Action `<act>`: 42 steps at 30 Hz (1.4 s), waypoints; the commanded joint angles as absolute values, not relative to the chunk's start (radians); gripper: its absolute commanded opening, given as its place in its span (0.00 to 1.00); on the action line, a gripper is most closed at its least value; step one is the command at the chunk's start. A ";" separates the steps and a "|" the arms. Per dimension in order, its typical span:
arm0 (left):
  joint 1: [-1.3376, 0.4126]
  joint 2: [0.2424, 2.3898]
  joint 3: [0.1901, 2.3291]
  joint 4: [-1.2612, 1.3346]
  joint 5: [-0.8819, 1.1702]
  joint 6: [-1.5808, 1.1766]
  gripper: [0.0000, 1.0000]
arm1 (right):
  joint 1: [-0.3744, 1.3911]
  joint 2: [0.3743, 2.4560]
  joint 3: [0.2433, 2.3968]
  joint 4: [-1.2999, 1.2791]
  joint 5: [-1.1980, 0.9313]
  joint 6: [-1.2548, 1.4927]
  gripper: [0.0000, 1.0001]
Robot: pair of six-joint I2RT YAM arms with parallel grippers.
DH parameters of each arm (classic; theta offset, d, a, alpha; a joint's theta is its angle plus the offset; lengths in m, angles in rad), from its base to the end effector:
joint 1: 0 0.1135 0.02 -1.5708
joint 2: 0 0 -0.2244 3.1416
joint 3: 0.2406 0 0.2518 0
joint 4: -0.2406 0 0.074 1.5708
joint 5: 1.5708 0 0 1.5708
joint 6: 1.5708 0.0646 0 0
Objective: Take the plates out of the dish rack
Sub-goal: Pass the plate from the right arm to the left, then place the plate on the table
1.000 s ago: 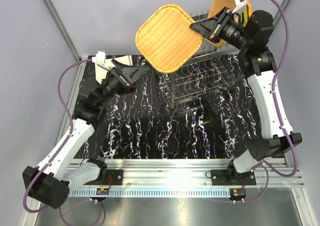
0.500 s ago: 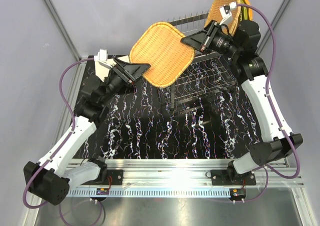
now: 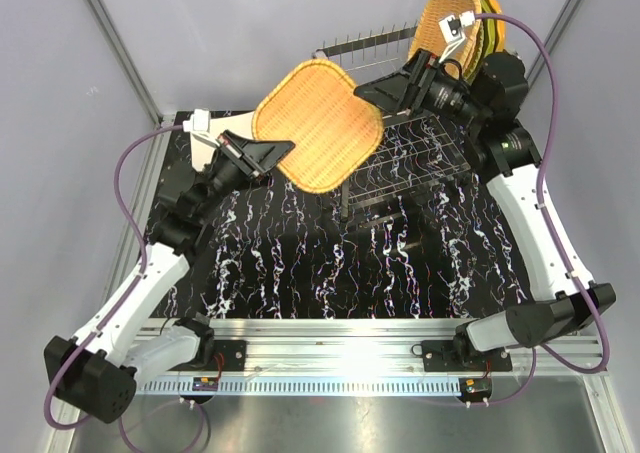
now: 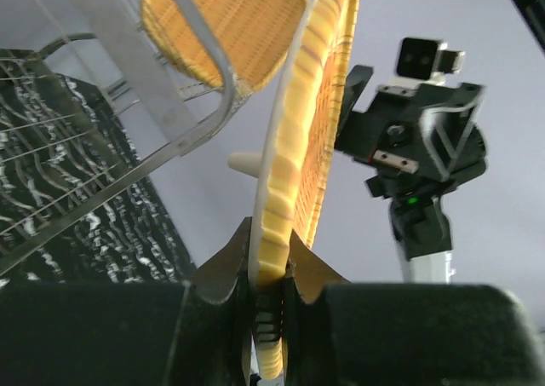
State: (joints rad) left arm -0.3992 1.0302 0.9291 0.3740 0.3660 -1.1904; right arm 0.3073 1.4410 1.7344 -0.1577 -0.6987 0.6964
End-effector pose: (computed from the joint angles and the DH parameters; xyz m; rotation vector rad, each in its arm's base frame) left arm 0.2520 -0.1314 0.3771 -0.2333 1.4805 -1.5588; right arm 0.3020 0.1394 0.4809 -0.3213 1.5780 1.2938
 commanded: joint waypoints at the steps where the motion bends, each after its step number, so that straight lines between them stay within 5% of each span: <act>1: -0.358 0.957 0.885 0.480 0.399 -1.126 0.00 | 0.316 1.381 1.736 -0.146 -0.709 0.542 1.00; 7: -0.207 0.810 0.804 0.421 0.508 -1.101 0.00 | 0.307 1.325 1.730 -0.244 -0.677 0.299 1.00; 15: -0.025 0.678 0.736 0.014 0.603 -0.901 0.00 | 0.235 1.249 1.692 -0.365 -0.623 0.097 1.00; 21: -0.002 0.686 0.620 0.046 0.617 -0.936 0.00 | 0.196 1.181 1.617 -0.383 -0.583 0.055 1.00; 32: 0.035 0.937 0.417 0.394 0.644 -0.982 0.00 | 0.175 1.108 1.536 -0.426 -0.525 0.017 1.00; 42: 0.035 1.326 0.547 0.471 0.790 -0.871 0.00 | 0.166 1.092 1.494 -0.440 -0.506 0.011 1.00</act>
State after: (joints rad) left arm 0.0338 1.2709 0.4503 0.3069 0.6765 -0.9154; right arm 0.1749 1.1080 1.4971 -0.4503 -0.5331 0.0296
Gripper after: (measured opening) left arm 0.134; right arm 0.994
